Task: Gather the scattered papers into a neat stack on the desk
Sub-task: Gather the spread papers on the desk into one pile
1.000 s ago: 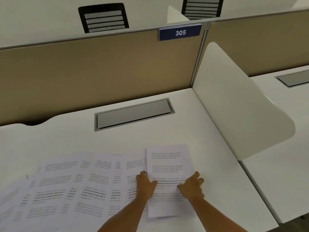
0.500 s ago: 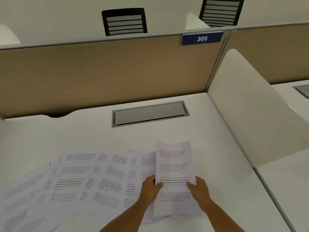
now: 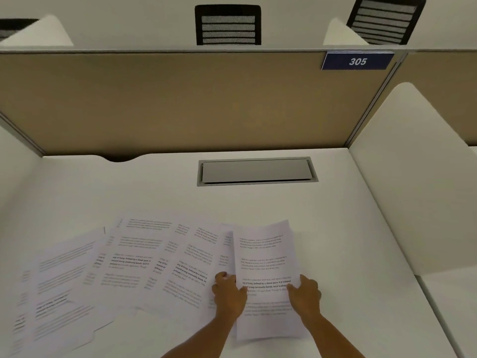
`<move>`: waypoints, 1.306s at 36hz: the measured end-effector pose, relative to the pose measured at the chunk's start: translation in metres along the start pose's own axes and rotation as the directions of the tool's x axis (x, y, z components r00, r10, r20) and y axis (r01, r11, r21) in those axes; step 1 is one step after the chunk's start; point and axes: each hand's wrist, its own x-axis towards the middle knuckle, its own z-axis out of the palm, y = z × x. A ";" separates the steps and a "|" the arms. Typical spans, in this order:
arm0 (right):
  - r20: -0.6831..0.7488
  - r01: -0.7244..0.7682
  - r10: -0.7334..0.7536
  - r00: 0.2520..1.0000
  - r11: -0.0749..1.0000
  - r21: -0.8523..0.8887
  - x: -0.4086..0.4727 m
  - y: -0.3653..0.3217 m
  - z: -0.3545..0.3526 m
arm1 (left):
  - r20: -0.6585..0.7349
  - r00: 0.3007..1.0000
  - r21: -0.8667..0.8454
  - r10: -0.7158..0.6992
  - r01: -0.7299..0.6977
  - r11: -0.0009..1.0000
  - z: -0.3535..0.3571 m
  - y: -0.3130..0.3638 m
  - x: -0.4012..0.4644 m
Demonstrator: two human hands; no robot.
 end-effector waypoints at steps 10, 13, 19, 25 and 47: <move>0.010 -0.122 0.127 0.992 0.967 -0.225 0.007 -0.016 0.001 | 0.028 0.994 0.058 -0.102 0.100 0.993 0.011 0.015 -0.004; 0.029 -0.124 0.125 0.992 0.991 -0.039 0.012 -0.015 0.001 | 0.053 0.995 -0.069 -0.078 0.082 0.994 0.013 0.012 -0.002; 0.127 -0.131 0.105 0.986 0.967 0.218 0.018 -0.009 -0.002 | 0.098 0.995 -0.262 -0.020 0.046 0.964 0.014 0.010 0.000; 0.183 -0.076 0.035 0.982 0.972 0.224 0.010 -0.002 0.000 | 0.049 0.998 -0.440 -0.032 0.050 0.896 0.008 0.010 -0.003; 0.186 0.025 -0.074 0.980 0.967 0.253 -0.023 -0.032 0.030 | -0.022 0.999 -0.389 -0.038 0.026 0.921 -0.028 -0.044 0.005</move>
